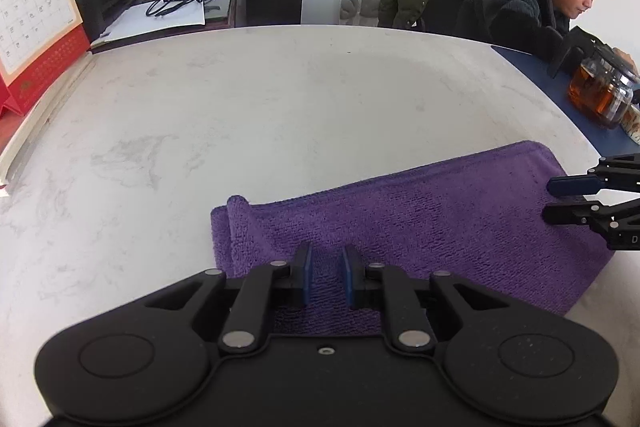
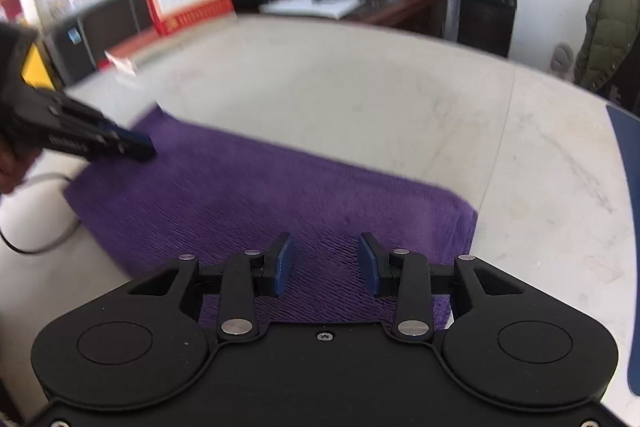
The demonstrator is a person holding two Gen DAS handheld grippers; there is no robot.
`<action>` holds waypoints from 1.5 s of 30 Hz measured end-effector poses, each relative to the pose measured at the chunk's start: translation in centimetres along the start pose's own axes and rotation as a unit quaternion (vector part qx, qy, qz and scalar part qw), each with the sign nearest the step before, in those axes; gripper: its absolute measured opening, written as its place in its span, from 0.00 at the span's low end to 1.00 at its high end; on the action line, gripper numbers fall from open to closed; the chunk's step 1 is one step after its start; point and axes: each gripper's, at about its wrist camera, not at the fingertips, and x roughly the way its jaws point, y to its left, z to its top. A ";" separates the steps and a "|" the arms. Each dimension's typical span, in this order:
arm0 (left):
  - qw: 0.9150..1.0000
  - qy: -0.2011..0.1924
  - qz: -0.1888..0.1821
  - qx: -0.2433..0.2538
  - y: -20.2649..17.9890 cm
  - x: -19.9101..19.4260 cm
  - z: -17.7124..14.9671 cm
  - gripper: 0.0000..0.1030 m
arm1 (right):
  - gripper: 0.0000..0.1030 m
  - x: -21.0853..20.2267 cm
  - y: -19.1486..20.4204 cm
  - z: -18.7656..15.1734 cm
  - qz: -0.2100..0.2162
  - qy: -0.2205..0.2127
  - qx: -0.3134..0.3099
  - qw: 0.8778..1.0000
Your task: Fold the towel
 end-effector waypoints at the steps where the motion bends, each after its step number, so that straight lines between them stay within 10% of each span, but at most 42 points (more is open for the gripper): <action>1: 1.000 -0.001 -0.002 0.001 0.1 0.4 0.4 0.13 | 0.38 0.3 -0.4 0.3 0.001 0.000 0.005 1.000; 19: 0.999 -0.004 0.042 -0.021 -1.1 0.2 2.2 0.17 | 0.52 1.2 -0.5 1.2 -0.036 0.023 0.010 0.999; 22: 0.997 -0.048 0.032 -0.055 -1.7 -3.3 2.1 0.37 | 0.56 0.0 -1.1 2.1 -0.003 0.033 0.064 0.997; 26: 0.988 -0.118 -0.001 -0.096 -3.2 -9.4 1.5 0.82 | 0.83 -4.6 -1.5 2.5 0.022 -0.008 0.146 0.989; 30: 0.978 -0.179 0.007 -0.110 -5.3 -14.6 0.3 0.95 | 1.00 -9.6 -1.1 2.1 0.047 -0.079 0.202 0.975; 37: 0.954 -0.238 0.151 -0.099 -12.3 -22.3 -0.8 0.99 | 1.00 -15.7 -0.1 4.1 0.062 -0.129 0.168 0.975; 40: 0.956 -0.240 0.131 -0.108 -13.7 -24.5 -0.9 0.99 | 1.00 -23.1 2.8 5.2 0.003 -0.222 0.125 0.967; 42: 0.959 -0.240 0.105 -0.110 -14.1 -25.2 -0.9 0.99 | 1.00 -27.1 4.7 4.1 -0.006 -0.336 0.098 0.937; 45: 0.953 -0.272 0.096 -0.092 -15.3 -26.8 -1.2 0.99 | 1.00 -27.5 4.1 3.8 0.051 -0.335 0.119 0.933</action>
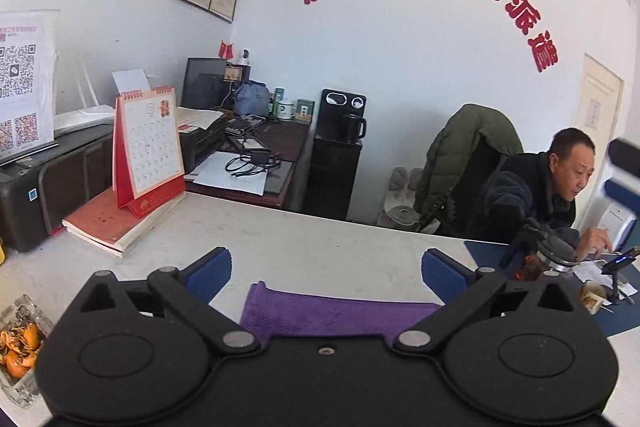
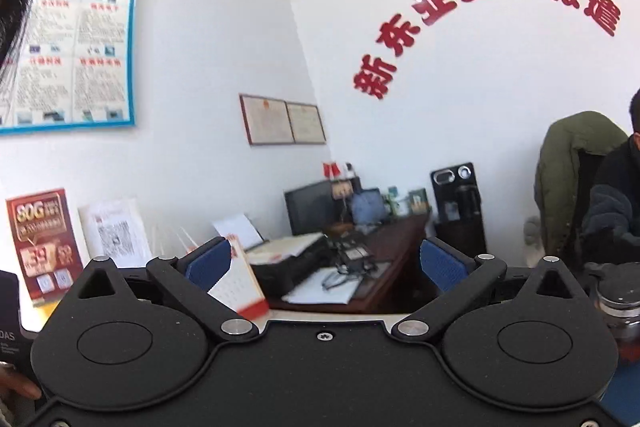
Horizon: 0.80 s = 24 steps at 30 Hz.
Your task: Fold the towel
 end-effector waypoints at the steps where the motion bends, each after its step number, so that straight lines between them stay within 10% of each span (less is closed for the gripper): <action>1: 1.000 -0.014 0.001 0.008 -0.4 -0.5 0.1 0.99 | 1.00 0.6 -0.5 0.2 0.019 0.036 0.025 0.999; 7: 0.999 -0.030 -0.016 0.025 -2.5 -1.4 0.0 0.99 | 1.00 0.1 -3.8 -1.2 0.041 0.015 0.184 0.982; 10: 0.999 0.023 0.003 0.047 -3.7 -0.1 -0.5 0.99 | 1.00 3.4 -6.3 -3.6 0.001 0.145 0.282 0.948; 13: 0.984 0.154 0.050 0.076 -4.8 3.4 -1.7 0.99 | 1.00 2.4 -5.4 -4.2 -0.114 0.106 0.164 0.974; 16: 0.963 0.247 0.094 0.060 -5.4 6.0 -3.8 0.99 | 1.00 3.0 -4.7 -4.8 -0.195 0.138 0.043 0.970; 24: 0.935 0.333 0.126 0.010 -4.2 6.7 -7.2 0.98 | 1.00 7.5 -5.7 -9.2 -0.199 0.289 -0.005 0.936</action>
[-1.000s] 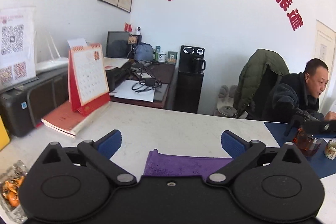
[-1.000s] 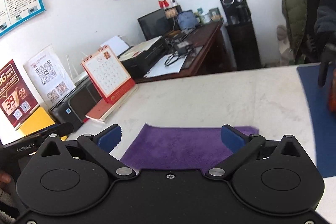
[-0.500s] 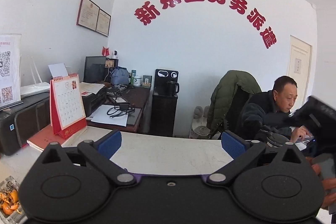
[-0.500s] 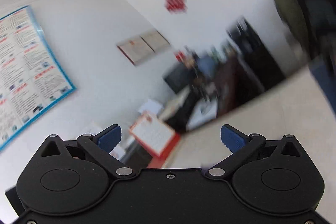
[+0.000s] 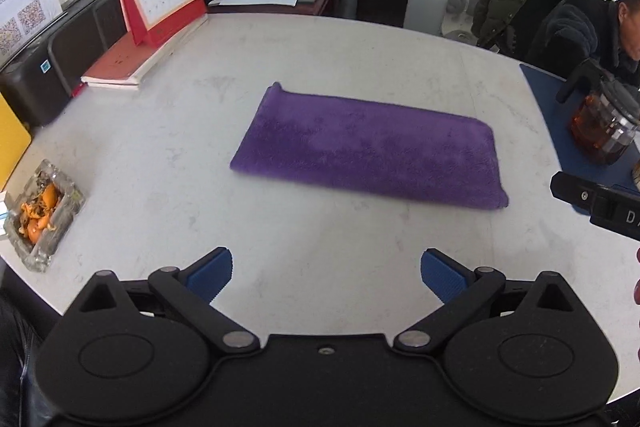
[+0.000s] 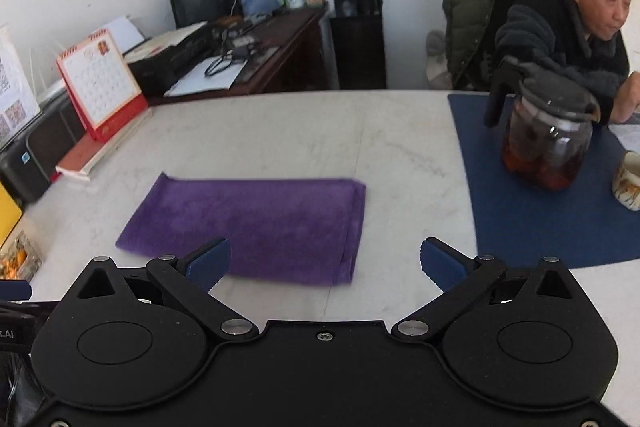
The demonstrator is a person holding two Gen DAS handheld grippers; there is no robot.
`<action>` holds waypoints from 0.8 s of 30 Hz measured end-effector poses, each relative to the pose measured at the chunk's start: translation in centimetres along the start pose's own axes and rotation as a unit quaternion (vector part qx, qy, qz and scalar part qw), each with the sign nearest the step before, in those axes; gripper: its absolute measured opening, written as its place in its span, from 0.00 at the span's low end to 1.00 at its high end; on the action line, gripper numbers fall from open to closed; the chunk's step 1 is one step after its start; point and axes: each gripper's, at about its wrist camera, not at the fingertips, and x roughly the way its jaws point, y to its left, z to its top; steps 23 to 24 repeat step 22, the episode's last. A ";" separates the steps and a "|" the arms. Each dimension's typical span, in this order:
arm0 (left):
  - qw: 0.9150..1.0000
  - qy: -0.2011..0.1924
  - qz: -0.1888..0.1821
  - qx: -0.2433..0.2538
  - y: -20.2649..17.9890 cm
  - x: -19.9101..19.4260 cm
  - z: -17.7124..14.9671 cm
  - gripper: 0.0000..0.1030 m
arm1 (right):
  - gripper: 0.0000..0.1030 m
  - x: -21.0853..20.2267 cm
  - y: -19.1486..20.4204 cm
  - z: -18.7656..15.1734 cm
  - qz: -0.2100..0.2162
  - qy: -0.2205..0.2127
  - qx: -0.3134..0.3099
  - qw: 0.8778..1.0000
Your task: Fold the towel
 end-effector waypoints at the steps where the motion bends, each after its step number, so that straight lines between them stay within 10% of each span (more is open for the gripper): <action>1: 1.000 0.002 0.000 0.000 0.2 0.1 0.1 0.98 | 1.00 0.3 0.2 -0.4 0.004 0.009 -0.003 1.000; 24: 0.998 0.014 -0.052 0.010 6.5 6.1 2.9 0.98 | 1.00 2.9 10.1 0.6 -0.021 0.018 -0.044 0.999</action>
